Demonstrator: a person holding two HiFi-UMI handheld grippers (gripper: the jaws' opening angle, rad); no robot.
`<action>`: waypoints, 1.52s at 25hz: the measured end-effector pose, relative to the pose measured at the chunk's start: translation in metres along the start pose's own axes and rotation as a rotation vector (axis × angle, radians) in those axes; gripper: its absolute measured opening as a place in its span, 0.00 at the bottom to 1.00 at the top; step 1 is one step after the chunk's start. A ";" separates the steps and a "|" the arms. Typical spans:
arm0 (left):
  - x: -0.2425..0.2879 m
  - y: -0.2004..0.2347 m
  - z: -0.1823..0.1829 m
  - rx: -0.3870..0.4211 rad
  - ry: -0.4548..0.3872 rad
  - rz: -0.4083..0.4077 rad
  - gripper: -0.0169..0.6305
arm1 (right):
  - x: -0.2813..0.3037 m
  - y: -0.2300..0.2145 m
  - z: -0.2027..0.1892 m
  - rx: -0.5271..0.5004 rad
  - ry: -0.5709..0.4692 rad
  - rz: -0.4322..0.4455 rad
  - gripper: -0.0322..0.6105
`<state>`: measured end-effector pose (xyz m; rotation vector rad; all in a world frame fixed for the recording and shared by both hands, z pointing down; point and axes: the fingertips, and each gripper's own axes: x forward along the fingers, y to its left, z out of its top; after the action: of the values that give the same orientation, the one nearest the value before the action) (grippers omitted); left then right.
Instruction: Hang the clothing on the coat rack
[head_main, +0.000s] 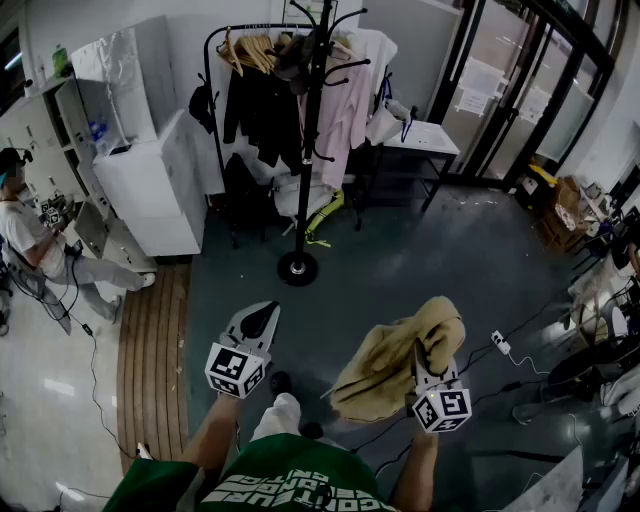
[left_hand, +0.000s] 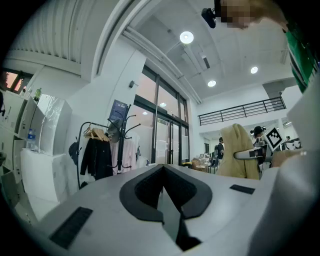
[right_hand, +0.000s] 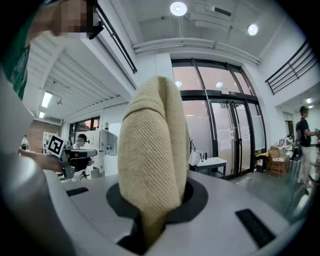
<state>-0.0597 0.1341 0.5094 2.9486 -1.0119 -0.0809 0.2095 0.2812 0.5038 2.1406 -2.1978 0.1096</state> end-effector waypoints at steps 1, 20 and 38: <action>0.004 0.001 0.000 0.002 0.002 -0.002 0.03 | 0.003 -0.002 -0.001 0.000 0.003 -0.001 0.16; 0.101 0.061 0.013 0.043 0.010 -0.024 0.03 | 0.105 -0.045 0.020 -0.022 0.015 0.016 0.16; 0.198 0.174 0.023 0.058 -0.005 -0.008 0.03 | 0.253 -0.064 0.051 -0.056 -0.001 0.021 0.16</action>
<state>-0.0118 -0.1252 0.4854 3.0062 -1.0206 -0.0600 0.2662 0.0223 0.4784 2.0900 -2.1970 0.0480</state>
